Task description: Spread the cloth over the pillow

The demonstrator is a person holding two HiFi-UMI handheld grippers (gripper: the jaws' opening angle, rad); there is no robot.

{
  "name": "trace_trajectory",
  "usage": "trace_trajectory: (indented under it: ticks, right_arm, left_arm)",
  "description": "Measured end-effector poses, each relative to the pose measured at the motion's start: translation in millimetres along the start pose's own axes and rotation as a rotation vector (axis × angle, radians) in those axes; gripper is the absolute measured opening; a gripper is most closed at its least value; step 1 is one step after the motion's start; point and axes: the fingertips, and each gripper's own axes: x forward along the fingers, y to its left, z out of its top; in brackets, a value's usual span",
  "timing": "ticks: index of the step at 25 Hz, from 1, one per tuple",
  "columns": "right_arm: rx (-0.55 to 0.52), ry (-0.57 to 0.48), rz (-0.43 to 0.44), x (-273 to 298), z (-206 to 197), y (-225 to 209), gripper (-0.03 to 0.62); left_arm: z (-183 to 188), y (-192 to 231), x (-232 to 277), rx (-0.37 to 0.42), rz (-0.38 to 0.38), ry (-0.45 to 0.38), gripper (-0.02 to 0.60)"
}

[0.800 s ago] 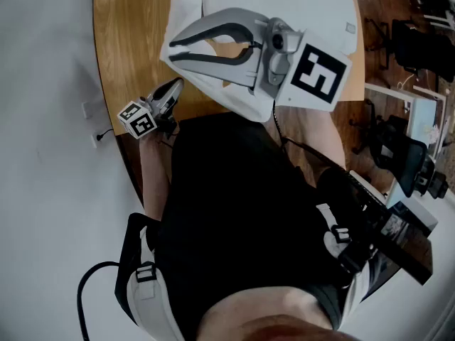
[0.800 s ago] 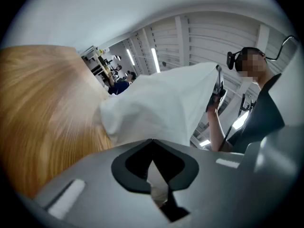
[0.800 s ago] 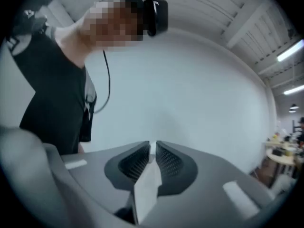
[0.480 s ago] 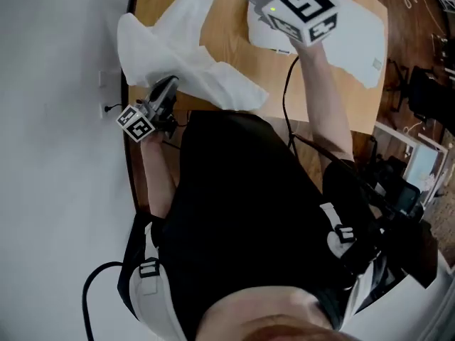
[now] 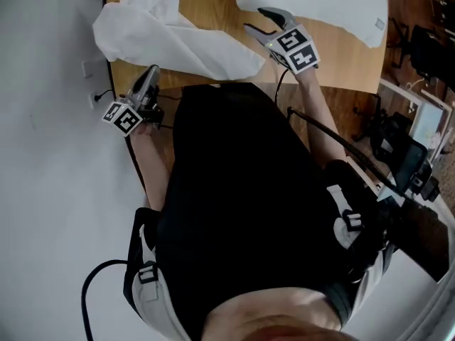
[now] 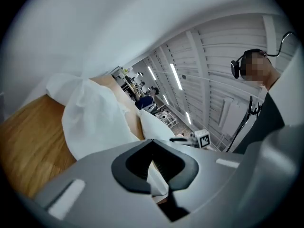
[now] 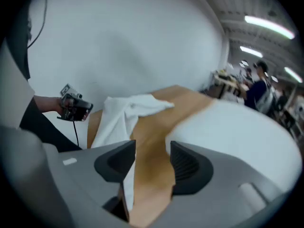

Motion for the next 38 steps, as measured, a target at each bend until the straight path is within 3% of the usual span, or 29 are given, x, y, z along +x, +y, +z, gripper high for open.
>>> trace_trajectory:
  ticks: [2, 4, 5, 7, 10, 13, 14, 15, 16, 18, 22, 25, 28, 30, 32, 33, 35, 36, 38]
  right_arm:
    - [0.306, 0.107, 0.007, -11.1, -105.4, 1.0, 0.232]
    - [0.618, 0.124, 0.055, -16.4, -176.1, 18.0, 0.233]
    - [0.727, 0.111, 0.072, -14.6, -194.3, 27.7, 0.239]
    - [0.811, 0.088, 0.041, -5.5, -204.6, 38.7, 0.246]
    - [0.731, 0.12, -0.03, -4.8, -208.1, 47.1, 0.184]
    - [0.629, 0.149, 0.027, 5.7, -203.5, 63.6, 0.134]
    - [0.58, 0.145, 0.027, 7.6, -197.5, 62.3, 0.079]
    - [0.545, 0.11, 0.013, 1.7, -186.6, 55.0, 0.019]
    - [0.522, 0.042, -0.014, -15.7, -168.8, 42.7, 0.016]
    - [0.426, -0.143, -0.093, -88.6, -110.1, 14.9, 0.014]
    - [0.05, -0.465, -0.305, -306.9, 22.6, -8.1, 0.014]
    - [-0.216, -0.443, -0.533, -425.7, 56.4, -8.1, 0.014]
    - [-0.268, -0.335, -0.636, -461.8, 48.4, -15.1, 0.014]
    - [-0.239, -0.253, -0.662, -461.8, 30.2, -25.5, 0.014]
    - [-0.197, -0.145, -0.688, -453.6, 9.6, -37.4, 0.014]
    - [-0.179, -0.103, -0.695, -449.7, 1.8, -40.7, 0.014]
    - [-0.146, -0.054, -0.696, -444.6, -8.4, -42.7, 0.014]
    - [-0.13, -0.045, -0.69, -442.7, -12.5, -44.1, 0.014]
    - [-0.084, -0.049, -0.667, -437.4, -23.4, -50.2, 0.014]
  left_arm:
    - [-1.3, 0.8, 9.3, 0.012, -0.02, 0.036, 0.003]
    - [-2.5, -0.5, 23.1, 0.031, -0.027, 0.08, 0.003]
    - [-2.6, -3.5, 31.4, 0.038, -0.038, 0.099, 0.003]
    - [-1.5, -10.0, 46.0, 0.053, -0.066, 0.138, 0.003]
    - [-10.6, -19.8, 63.3, 0.06, -0.115, 0.209, 0.003]
    - [-19.7, -25.1, 80.1, 0.066, -0.171, 0.247, 0.003]
    - [-19.3, -27.9, 84.2, 0.074, -0.187, 0.251, 0.003]
    - [-17.7, -31.9, 87.2, 0.082, -0.199, 0.254, 0.003]
    - [-16.0, -36.2, 89.4, 0.092, -0.209, 0.257, 0.003]
    - [-13.3, -44.7, 91.0, 0.111, -0.234, 0.256, 0.003]
    - [-2.1, -68.4, 88.7, 0.125, -0.297, 0.224, 0.003]
    - [9.7, -79.8, 87.3, 0.136, -0.344, 0.189, 0.003]
    - [22.1, -80.0, 92.2, 0.157, -0.358, 0.167, 0.003]
    - [39.7, -61.7, 104.2, 0.193, -0.304, 0.144, 0.003]
    - [66.5, -27.6, 124.6, 0.301, -0.166, 0.152, 0.003]
    - [78.7, -7.8, 138.6, 0.401, -0.071, 0.196, 0.003]
    - [95.1, 32.0, 175.5, 0.647, 0.12, 0.354, 0.068]
    - [100.4, 48.6, 197.5, 0.752, 0.186, 0.441, 0.128]
    - [108.1, 69.5, 243.0, 0.888, 0.238, 0.577, 0.152]
